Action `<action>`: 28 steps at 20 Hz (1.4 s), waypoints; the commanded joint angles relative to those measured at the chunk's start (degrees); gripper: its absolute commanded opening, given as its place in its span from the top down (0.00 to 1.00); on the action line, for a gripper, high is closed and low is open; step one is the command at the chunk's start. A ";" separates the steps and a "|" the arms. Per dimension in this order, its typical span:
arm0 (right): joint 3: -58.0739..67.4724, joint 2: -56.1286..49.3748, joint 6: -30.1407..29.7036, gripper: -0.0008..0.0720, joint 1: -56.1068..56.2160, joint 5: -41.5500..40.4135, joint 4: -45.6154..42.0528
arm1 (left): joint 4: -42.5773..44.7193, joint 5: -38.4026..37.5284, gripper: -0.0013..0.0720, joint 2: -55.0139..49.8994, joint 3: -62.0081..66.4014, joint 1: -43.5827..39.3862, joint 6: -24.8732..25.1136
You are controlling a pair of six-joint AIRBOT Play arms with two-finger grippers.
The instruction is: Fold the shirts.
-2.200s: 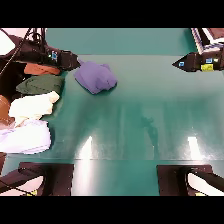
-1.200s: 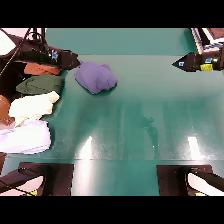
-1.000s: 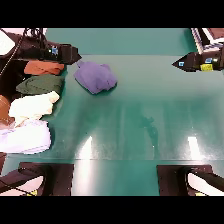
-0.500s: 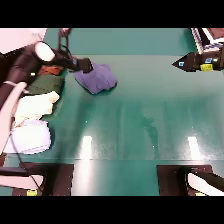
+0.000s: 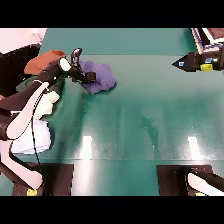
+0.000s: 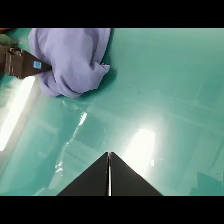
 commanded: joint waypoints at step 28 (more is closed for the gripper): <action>16.76 8.79 0.07 0.97 -3.76 7.56 -0.09 | 7.34 -18.71 0.26 19.21 3.74 -4.61 3.06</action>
